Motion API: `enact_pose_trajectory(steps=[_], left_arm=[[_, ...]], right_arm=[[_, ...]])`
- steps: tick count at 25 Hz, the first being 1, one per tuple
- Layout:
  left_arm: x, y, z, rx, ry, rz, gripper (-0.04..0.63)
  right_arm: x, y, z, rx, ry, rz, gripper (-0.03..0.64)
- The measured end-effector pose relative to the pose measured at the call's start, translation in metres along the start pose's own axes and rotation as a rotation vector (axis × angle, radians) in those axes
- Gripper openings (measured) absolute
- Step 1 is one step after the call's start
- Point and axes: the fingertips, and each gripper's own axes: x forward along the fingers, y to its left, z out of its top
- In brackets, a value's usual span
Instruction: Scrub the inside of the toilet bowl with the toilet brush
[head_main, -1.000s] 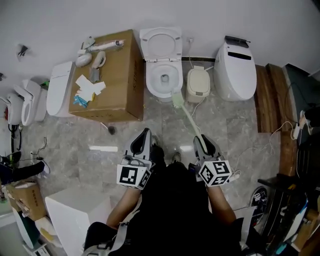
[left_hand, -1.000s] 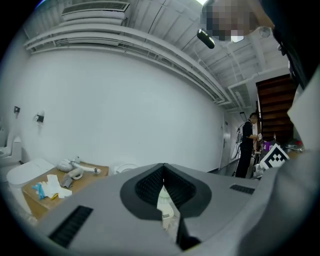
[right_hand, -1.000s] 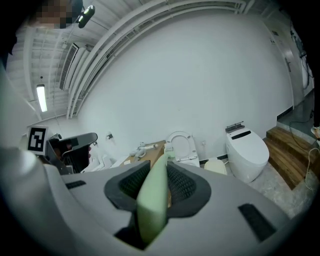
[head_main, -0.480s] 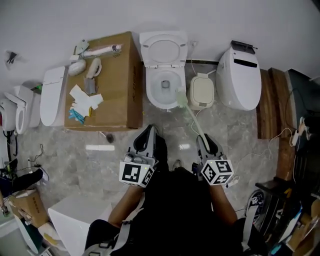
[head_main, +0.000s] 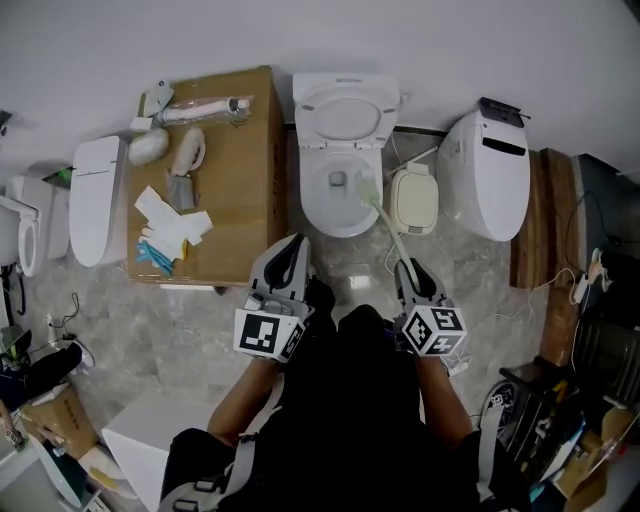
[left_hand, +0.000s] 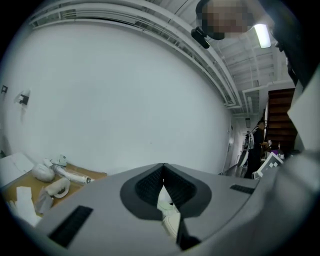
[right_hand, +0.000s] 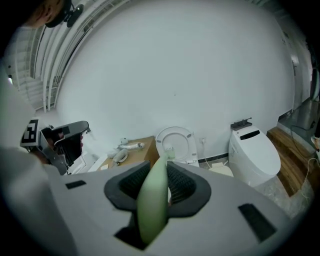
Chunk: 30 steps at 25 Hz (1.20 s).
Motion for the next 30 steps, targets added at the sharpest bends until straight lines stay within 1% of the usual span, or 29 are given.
enact_pose_trajectory(steps=[5, 13, 17, 20, 23, 25, 30], left_arm=[[0.026, 0.030, 0.001, -0.011, 0.016, -0.002, 0.008], [0.076, 0.063, -0.010, -0.010, 0.054, 0.024, 0.008], [0.109, 0.083, -0.025, -0.029, 0.086, 0.036, 0.008], [0.136, 0.094, -0.033, -0.045, 0.107, 0.037, 0.008], [0.156, 0.105, -0.046, -0.050, 0.145, 0.049, 0.008], [0.168, 0.114, -0.054, -0.054, 0.148, 0.062, 0.008], [0.193, 0.127, -0.076, -0.062, 0.157, 0.064, 0.009]], right_arm=[[0.049, -0.001, 0.005, 0.051, 0.057, -0.024, 0.115], [0.133, -0.024, -0.005, 0.188, 0.145, -0.040, 0.115], [0.185, -0.043, -0.019, 0.269, 0.208, -0.059, 0.115], [0.222, -0.063, -0.037, 0.331, 0.257, -0.096, 0.115], [0.254, -0.078, -0.055, 0.401, 0.291, -0.131, 0.115], [0.277, -0.085, -0.064, 0.436, 0.305, -0.153, 0.115], [0.335, -0.103, -0.092, 0.501, 0.342, -0.208, 0.115]])
